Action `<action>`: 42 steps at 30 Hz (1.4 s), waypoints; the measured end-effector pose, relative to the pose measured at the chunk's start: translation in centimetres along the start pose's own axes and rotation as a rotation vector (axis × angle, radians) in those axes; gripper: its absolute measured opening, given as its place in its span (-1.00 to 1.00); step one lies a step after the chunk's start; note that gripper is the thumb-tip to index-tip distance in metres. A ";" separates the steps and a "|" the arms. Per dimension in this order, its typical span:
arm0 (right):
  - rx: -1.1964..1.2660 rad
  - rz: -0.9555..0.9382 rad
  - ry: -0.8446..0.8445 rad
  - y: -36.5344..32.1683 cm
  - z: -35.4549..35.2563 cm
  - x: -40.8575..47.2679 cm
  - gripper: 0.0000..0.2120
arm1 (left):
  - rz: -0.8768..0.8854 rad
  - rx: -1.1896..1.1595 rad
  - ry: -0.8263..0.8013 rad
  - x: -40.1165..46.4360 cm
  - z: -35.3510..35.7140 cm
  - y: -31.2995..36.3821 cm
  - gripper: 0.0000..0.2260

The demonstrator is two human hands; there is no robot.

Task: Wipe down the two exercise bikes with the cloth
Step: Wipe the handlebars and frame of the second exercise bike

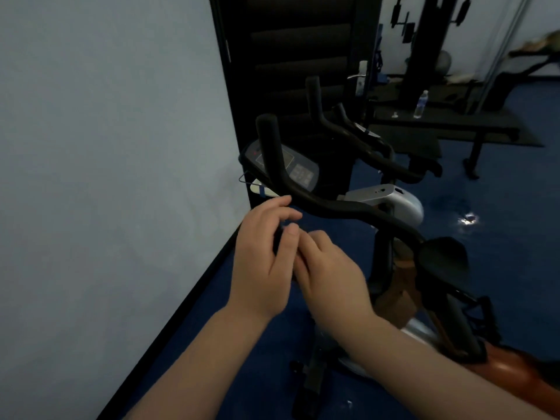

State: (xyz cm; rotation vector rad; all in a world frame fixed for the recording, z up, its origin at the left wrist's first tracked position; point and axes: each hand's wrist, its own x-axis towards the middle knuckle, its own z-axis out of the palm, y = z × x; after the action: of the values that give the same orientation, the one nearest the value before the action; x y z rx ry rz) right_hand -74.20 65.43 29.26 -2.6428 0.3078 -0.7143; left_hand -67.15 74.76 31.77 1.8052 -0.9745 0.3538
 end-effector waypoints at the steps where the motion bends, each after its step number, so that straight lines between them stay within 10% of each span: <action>1: -0.020 -0.016 -0.004 1.5 -0.4 -1.2 -0.63 | 0.071 0.080 -0.040 0.4 0.2 -0.2 -0.77; 9: -0.037 0.023 -0.153 8.1 -2.9 -0.7 -0.67 | 0.376 0.685 -0.029 0.8 1.8 -2.4 -0.78; 14: -0.003 0.246 0.130 5.0 -0.6 -5.8 -0.57 | 0.389 0.652 0.012 0.7 2.0 -2.4 -0.78; 20: 0.053 0.742 0.002 5.2 -1.9 -1.4 -0.50 | 0.408 0.622 0.043 0.7 2.0 -2.4 -0.79; 26: -0.297 0.512 -0.286 4.6 -0.9 -2.8 -0.60 | 0.384 0.600 0.098 0.8 2.6 -2.3 -0.80; 42: 0.104 0.842 0.007 7.1 -1.7 0.8 -0.49 | 0.385 0.591 0.149 0.9 3.2 -2.7 -0.79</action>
State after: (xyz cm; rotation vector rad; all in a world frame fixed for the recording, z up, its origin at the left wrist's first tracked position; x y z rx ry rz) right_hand -75.20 58.26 27.96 -2.1031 1.2375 -0.4242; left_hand -65.18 71.98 29.23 2.0588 -1.1919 1.0941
